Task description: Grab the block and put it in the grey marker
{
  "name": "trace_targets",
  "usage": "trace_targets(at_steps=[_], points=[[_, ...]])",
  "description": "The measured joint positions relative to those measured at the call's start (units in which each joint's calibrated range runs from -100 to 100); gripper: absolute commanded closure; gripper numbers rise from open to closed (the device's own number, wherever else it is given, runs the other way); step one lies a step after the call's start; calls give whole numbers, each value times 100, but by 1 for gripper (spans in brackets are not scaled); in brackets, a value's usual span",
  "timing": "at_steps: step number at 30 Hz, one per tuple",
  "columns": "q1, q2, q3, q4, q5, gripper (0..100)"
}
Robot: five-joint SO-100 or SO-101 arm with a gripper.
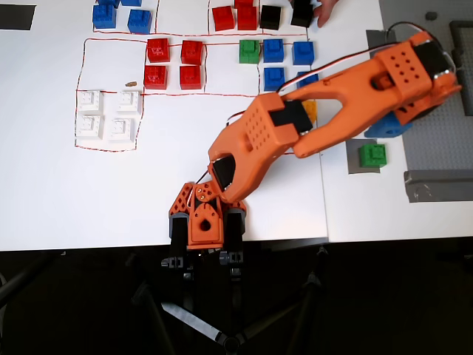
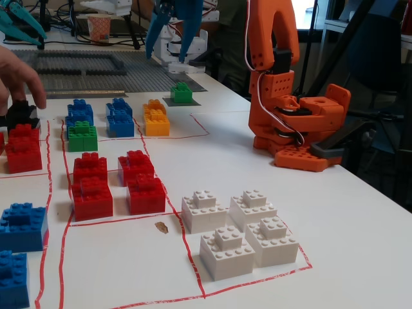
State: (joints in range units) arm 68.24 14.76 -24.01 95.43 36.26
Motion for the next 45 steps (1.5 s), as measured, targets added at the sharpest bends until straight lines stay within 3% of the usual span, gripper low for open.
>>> trace_targets(at_steps=[12,22,28,34,45], points=[[-2415,-1750,1313,184,-1319,100],[-4520,-1881,1933,144,-2852,100],[-5590,-1768,2419,-400,-3658,100],[-6280,-1689,2419,-801,-4073,100],[-6590,-1620,3013,-1434,-4200,100]])
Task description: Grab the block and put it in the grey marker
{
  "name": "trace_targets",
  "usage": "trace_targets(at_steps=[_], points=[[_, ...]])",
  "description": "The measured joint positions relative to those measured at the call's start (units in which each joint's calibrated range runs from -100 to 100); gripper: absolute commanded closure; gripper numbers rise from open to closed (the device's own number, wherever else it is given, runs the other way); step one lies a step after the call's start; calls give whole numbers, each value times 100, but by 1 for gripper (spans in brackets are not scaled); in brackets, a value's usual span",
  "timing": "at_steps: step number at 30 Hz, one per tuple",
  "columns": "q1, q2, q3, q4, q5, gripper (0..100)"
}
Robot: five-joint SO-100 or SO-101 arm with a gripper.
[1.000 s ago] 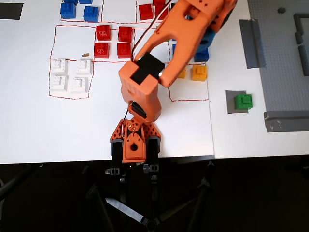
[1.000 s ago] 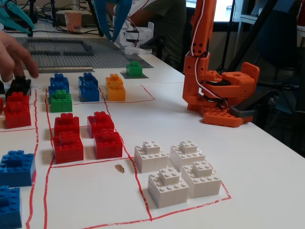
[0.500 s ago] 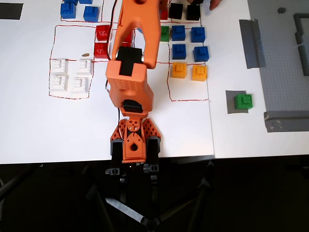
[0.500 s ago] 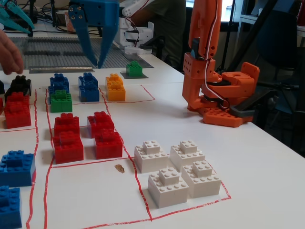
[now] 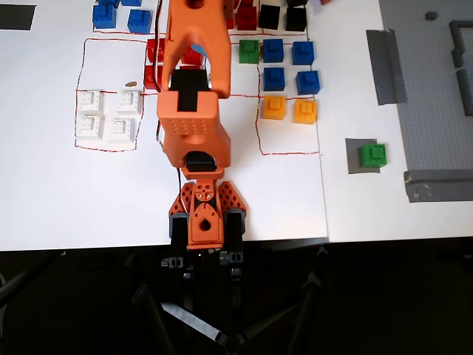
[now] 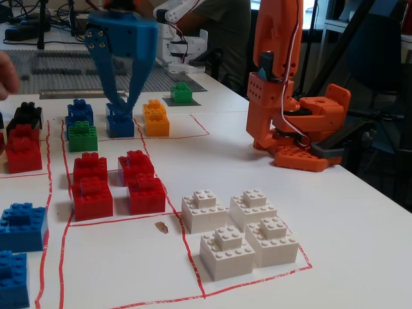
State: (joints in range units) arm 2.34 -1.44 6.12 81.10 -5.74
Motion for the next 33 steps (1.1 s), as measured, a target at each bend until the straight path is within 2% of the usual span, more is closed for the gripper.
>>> trace_targets(at_steps=[33], points=[[-257,183,63,-16,-39,100]])
